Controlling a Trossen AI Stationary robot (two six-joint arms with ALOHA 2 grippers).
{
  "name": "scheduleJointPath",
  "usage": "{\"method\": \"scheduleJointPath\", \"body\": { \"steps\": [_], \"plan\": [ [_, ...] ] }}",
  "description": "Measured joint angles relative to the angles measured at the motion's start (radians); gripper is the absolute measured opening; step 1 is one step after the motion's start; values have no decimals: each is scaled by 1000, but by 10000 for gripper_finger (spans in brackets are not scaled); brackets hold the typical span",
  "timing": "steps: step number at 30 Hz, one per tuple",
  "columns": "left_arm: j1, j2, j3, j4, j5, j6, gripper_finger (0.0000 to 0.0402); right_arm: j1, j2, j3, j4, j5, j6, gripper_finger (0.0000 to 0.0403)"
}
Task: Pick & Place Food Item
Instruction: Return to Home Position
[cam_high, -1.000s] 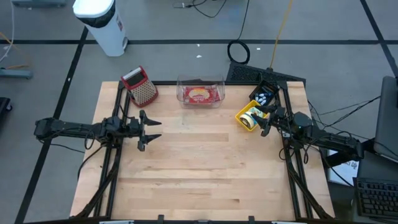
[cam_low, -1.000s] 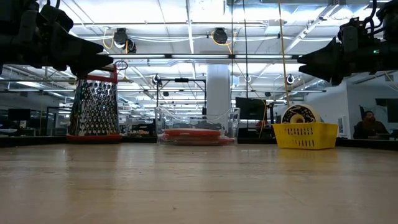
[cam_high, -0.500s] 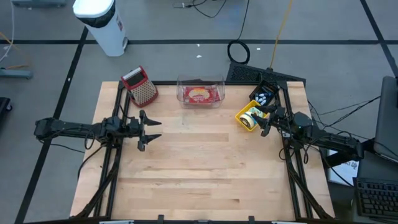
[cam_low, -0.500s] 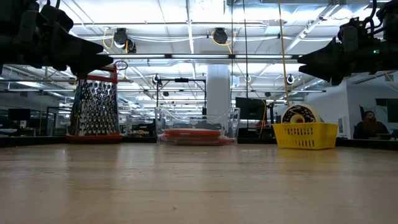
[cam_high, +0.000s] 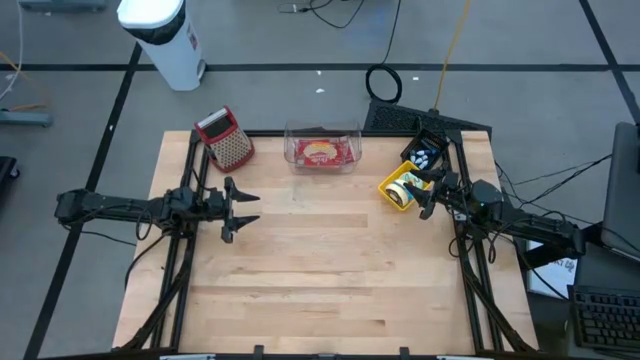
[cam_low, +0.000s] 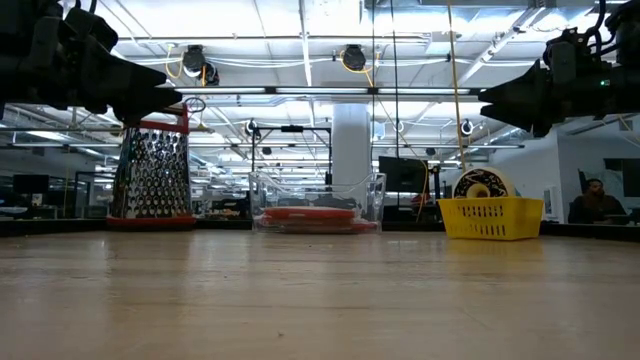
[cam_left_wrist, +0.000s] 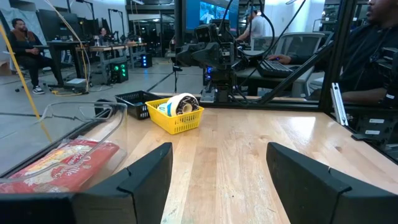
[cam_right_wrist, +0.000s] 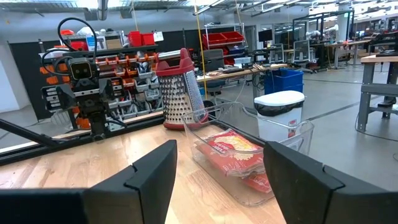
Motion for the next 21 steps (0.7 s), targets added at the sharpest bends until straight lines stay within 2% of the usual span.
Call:
{"method": "scheduleJointPath", "body": {
  "steps": [21],
  "plan": [
    [0, 0, 0, 0, 0, 0, 257, 0, 0, 0, 0, 0, 0, 229]
  ]
}}
